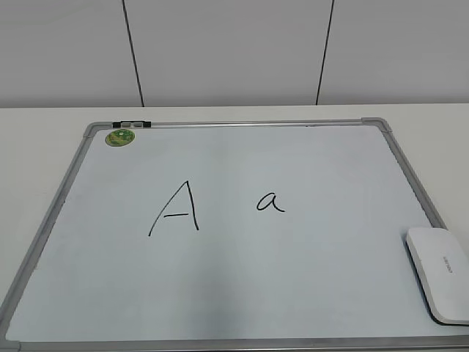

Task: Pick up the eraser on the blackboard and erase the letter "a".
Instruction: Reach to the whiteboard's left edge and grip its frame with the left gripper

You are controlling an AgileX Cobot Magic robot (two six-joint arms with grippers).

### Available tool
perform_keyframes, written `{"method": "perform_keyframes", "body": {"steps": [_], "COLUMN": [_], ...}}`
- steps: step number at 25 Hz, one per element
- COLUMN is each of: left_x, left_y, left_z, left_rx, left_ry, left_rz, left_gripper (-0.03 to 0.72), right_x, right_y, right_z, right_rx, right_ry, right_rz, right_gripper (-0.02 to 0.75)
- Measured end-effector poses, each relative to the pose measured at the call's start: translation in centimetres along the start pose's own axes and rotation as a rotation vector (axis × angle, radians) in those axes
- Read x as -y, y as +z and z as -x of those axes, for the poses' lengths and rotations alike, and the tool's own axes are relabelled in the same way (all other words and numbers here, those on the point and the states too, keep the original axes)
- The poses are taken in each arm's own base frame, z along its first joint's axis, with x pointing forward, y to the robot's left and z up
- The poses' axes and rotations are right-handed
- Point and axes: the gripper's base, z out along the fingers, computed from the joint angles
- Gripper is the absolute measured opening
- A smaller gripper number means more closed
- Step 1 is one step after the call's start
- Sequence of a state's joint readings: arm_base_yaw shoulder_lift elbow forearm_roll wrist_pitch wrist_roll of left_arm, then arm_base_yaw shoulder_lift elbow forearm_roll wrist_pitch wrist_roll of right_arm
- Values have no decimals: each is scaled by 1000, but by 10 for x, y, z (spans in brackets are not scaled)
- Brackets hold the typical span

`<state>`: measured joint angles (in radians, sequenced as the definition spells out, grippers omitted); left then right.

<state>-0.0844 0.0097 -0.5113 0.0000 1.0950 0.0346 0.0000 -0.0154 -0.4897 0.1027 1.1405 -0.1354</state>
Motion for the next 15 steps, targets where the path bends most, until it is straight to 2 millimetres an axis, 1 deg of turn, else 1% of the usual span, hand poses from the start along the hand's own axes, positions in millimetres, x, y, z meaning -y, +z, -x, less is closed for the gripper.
{"method": "perform_keyframes", "body": {"steps": [12, 14, 15], "left_x": [0, -1, -1], "left_y": [2, 6, 8], "left_z": [1, 9, 16], "left_rx": [-19, -43, -58], "left_ry": [0, 3, 3], "left_rz": [-1, 3, 4], "left_gripper": [243, 243, 243], "right_x": [0, 0, 0], "right_y": [0, 0, 0], "right_z": [0, 0, 0], "right_rx": [0, 0, 0], "right_ry": [0, 0, 0], "right_rz": [0, 0, 0], "right_gripper": [519, 519, 519]}}
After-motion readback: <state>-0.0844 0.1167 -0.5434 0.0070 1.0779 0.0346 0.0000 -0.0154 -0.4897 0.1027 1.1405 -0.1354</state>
